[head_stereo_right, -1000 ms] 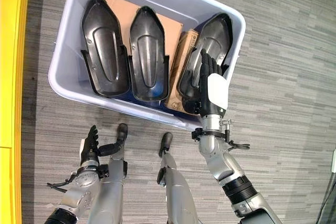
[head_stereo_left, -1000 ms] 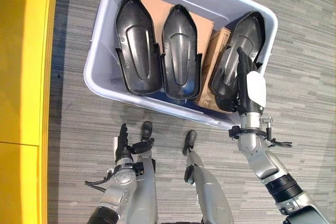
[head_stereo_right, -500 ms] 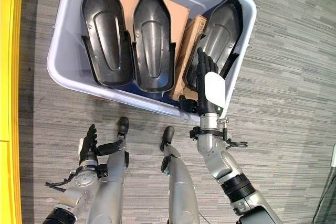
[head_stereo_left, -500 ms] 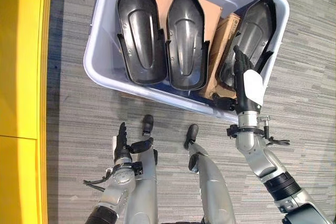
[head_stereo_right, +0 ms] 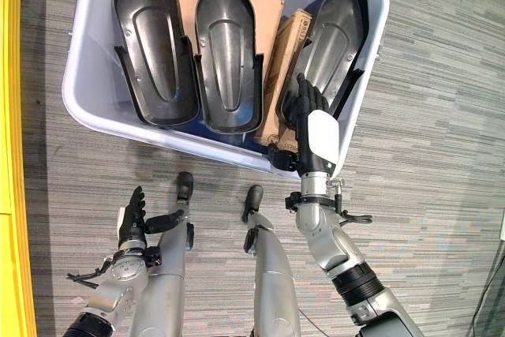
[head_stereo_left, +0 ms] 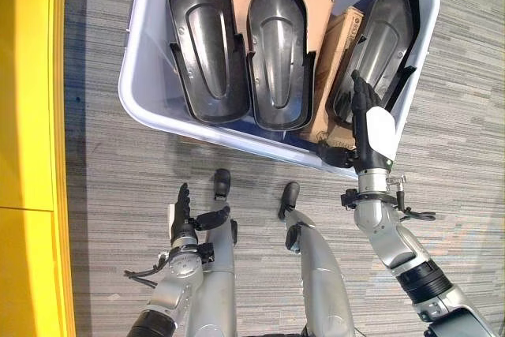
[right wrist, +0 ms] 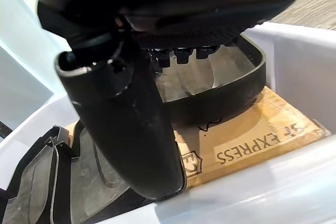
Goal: Move parts from the plastic box to the shelf.
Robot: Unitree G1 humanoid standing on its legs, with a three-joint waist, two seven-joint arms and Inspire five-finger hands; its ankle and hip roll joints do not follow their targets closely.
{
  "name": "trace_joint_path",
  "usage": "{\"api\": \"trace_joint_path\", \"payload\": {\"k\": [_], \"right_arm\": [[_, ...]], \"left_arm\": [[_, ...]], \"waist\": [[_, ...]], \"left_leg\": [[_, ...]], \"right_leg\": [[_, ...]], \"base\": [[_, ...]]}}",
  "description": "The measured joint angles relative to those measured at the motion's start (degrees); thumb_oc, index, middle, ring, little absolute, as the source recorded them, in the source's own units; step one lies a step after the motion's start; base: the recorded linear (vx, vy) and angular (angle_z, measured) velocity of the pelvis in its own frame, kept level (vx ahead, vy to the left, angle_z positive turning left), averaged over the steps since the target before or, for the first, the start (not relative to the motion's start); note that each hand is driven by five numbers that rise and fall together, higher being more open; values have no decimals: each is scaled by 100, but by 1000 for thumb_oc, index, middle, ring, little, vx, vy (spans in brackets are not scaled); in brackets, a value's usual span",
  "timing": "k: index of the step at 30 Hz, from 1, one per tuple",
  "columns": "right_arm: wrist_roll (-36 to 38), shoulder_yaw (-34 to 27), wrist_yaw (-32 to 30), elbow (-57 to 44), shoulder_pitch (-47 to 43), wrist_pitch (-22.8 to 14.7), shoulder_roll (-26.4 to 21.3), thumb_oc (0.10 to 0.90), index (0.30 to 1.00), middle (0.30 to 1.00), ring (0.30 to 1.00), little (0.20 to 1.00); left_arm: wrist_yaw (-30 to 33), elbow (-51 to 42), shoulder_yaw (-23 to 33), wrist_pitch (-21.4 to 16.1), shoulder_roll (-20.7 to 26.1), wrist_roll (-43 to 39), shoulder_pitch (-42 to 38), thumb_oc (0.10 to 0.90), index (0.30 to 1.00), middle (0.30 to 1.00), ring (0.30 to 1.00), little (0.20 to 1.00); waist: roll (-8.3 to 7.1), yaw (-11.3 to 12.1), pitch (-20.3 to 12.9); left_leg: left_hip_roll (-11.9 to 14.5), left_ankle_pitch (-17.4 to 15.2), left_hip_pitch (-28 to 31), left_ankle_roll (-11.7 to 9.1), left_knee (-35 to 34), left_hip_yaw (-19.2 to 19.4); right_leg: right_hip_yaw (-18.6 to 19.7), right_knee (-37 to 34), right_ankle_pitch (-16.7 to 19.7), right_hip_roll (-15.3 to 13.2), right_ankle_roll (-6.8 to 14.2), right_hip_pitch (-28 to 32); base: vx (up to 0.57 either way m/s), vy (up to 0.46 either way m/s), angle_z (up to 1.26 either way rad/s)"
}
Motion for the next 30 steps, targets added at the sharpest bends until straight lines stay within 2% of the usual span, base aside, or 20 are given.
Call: {"api": "trace_joint_path", "payload": {"k": [16,30], "right_arm": [[-2,-52,-69,35,-126,97,-14,900,1000,1000,1000,1000],[194,-148,-117,33,-169,-101,-68,900,1000,1000,1000,1000]], "left_arm": [[4,-58,-9,-11,4,0,-5,900,1000,1000,1000,1000],[5,-179,-13,-34,3,-4,12,900,1000,1000,1000,1000]], "waist": [[3,5,1],[5,-2,2]], "left_leg": [[-18,-2,-189,-7,30,66],[-30,-17,-437,-24,96,79]], "right_leg": [[66,298,-121,-55,-23,-344],[119,486,-199,-70,-18,-652]], "base": [[5,-2,0],[11,-4,0]]}}
